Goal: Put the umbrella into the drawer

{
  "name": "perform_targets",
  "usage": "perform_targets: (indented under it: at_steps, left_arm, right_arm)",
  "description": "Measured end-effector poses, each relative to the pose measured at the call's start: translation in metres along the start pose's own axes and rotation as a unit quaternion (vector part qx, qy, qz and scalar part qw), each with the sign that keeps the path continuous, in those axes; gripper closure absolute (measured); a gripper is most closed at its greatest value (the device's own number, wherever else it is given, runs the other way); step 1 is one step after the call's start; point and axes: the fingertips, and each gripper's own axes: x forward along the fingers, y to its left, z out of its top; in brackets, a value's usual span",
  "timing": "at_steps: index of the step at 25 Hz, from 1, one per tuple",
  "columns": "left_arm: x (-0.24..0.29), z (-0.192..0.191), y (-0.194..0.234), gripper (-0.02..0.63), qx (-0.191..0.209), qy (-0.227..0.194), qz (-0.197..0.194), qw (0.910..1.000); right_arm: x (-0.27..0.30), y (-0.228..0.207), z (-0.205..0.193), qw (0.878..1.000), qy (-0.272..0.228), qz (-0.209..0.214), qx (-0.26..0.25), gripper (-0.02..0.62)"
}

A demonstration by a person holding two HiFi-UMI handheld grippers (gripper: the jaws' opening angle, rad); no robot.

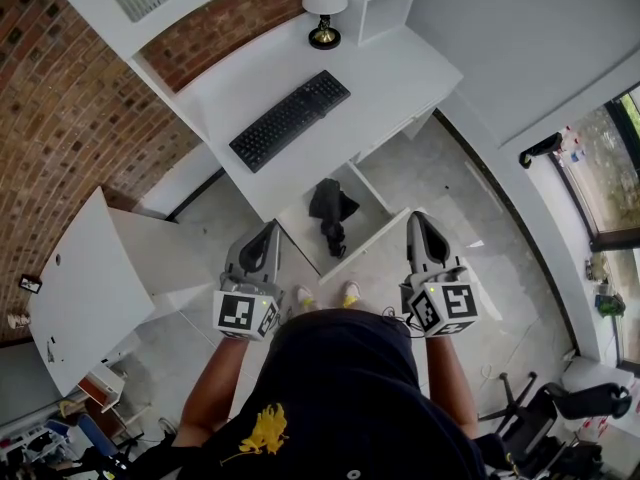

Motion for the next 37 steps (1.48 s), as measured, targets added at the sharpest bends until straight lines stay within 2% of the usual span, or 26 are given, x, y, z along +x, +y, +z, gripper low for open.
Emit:
perform_targets:
  at_steps: [9,15,37]
  left_arm:
    - [-0.0036,-0.0015,0.0005,0.591,-0.002,-0.001,0.005,1.0000]
    - [-0.0025,-0.0004,-0.0015,0.591,-0.002,-0.001,0.003,1.0000]
    - [0.0017,-0.0037,-0.0052,0.591,-0.003,0.001,0.005,1.0000]
  right_arm:
    - [-0.0007,0.0020,-0.0017,1.000,0.000,0.003,-0.002,0.595]
    - [-0.0004,0.0051,0.0014,1.000,0.002,0.009,-0.028,0.595]
    - [0.0028,0.0005,0.0022,1.000,-0.001,0.011,-0.027,0.595]
